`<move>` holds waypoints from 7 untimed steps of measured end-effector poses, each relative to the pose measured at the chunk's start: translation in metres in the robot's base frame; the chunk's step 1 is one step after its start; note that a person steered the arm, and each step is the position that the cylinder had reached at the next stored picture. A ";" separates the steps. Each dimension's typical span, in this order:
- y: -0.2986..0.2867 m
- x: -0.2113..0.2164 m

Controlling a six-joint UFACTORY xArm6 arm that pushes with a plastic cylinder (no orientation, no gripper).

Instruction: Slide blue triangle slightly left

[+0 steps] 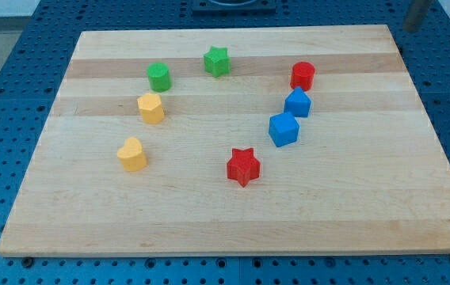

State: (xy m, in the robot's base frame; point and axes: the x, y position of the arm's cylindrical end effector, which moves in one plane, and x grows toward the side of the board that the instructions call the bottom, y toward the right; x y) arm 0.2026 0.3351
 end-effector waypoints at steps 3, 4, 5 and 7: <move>-0.050 0.104; -0.081 0.136; -0.117 0.146; -0.175 0.165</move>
State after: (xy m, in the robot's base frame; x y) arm 0.3681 0.1605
